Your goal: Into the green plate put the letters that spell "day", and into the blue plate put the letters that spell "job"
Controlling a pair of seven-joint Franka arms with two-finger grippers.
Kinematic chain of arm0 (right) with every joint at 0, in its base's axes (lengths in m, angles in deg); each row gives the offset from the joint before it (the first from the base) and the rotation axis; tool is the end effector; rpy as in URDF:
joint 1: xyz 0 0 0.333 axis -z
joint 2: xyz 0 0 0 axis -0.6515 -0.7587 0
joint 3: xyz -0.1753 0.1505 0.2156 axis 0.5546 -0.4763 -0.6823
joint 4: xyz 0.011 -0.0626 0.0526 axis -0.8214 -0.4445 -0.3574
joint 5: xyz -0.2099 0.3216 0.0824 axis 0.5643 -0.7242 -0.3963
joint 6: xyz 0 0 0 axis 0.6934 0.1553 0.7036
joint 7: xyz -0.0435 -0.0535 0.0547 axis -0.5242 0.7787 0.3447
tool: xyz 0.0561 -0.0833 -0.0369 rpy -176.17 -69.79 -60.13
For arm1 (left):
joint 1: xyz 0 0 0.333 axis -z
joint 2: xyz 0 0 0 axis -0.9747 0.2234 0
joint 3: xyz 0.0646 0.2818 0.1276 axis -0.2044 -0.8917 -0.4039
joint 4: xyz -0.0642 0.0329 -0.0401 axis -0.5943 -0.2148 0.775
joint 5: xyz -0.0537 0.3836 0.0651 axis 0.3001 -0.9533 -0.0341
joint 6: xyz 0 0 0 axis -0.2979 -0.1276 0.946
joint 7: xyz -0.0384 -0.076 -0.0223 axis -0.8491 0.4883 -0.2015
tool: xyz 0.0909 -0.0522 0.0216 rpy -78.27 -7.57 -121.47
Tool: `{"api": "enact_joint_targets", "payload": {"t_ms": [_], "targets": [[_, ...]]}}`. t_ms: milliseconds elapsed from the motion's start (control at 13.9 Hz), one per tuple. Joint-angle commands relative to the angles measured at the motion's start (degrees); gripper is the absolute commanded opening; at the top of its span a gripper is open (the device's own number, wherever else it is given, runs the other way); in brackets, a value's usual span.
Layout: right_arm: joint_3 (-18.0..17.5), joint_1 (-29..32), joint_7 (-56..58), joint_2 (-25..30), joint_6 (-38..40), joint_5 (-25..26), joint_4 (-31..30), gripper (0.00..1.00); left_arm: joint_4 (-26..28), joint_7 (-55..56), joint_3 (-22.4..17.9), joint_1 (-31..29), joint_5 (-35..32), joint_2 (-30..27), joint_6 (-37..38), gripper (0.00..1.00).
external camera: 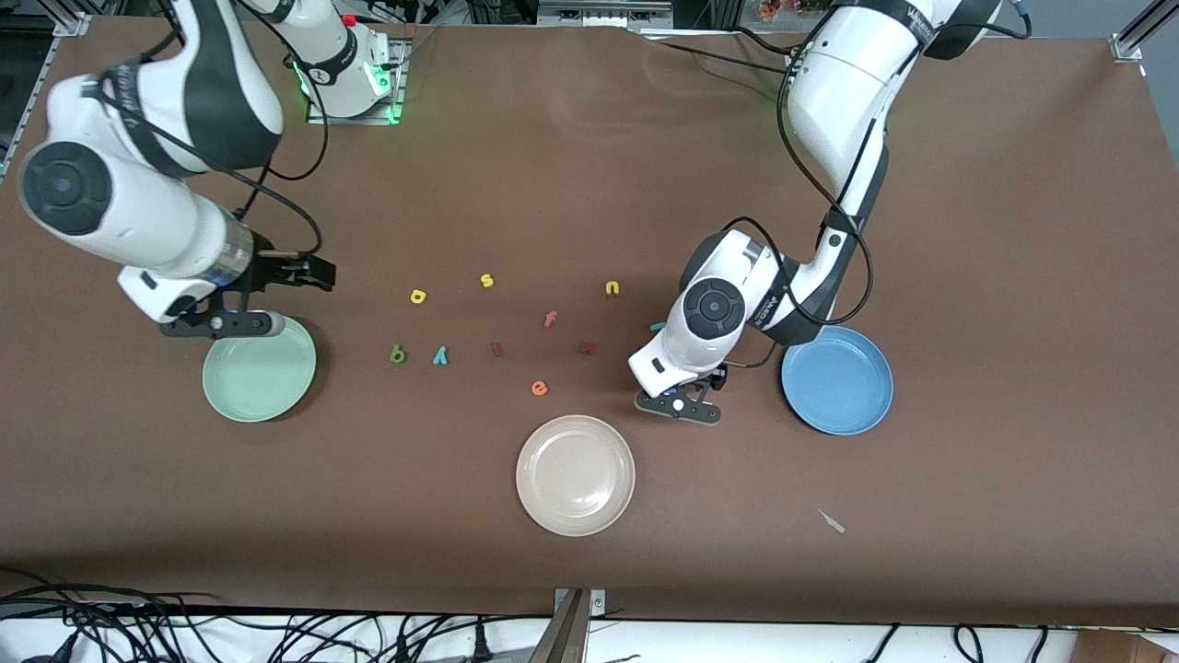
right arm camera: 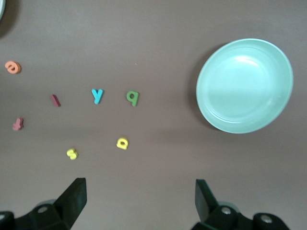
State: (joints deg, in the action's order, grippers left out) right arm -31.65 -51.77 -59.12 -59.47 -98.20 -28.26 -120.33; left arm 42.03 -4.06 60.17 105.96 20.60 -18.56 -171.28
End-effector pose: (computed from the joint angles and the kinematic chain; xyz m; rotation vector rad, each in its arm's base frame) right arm 0.5925 0.1423 0.4451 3.1307 0.0319 -0.2209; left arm 0.6334 -0.3756 0.2184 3.0921 -0.3126 -0.0080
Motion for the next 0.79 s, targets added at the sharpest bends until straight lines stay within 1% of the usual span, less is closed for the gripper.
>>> {"api": "enact_joint_targets", "payload": {"t_ms": [0, 72, 216, 360, 432, 648, 720], "targets": [[0.1, -1.97, -2.35, 1.08, -7.98, -0.71, -6.5, 1.0, 0.08, 0.2, -0.41, 0.58, -0.88, 1.59, -3.09, 0.9], [0.1, -2.15, -2.44, 0.99, -11.14, -0.62, -8.7, 1.0, 0.08, 0.2, -0.41, 0.58, -0.97, 2.38, -3.89, 0.9], [0.1, -2.59, -2.44, 0.03, -17.21, -0.62, -12.13, 1.0, 0.08, 0.11, -0.41, 0.49, -3.85, 2.74, -4.51, 0.89], [0.1, -3.03, -3.75, -2.25, -23.36, -0.62, -14.51, 1.0, 0.08, 0.29, -0.41, 0.58, -4.48, 3.18, -4.6, 0.82], [0.1, -3.03, -4.81, -3.31, -25.65, -0.62, -15.39, 1.0, 0.08, 0.29, -0.41, 0.58, -4.57, 3.61, -4.69, 0.75], [0.1, -3.03, -6.04, -6.82, -30.14, -0.62, -15.92, 1.0, 0.0, -0.24, -0.41, 0.58, -4.75, 5.28, -7.75, 0.7], [0.1, -3.03, -6.83, -7.88, -32.25, -0.62, -16.53, 1.0, 0.0, -0.24, -0.41, 0.58, -4.75, 5.38, -8.2, 0.59]]}}
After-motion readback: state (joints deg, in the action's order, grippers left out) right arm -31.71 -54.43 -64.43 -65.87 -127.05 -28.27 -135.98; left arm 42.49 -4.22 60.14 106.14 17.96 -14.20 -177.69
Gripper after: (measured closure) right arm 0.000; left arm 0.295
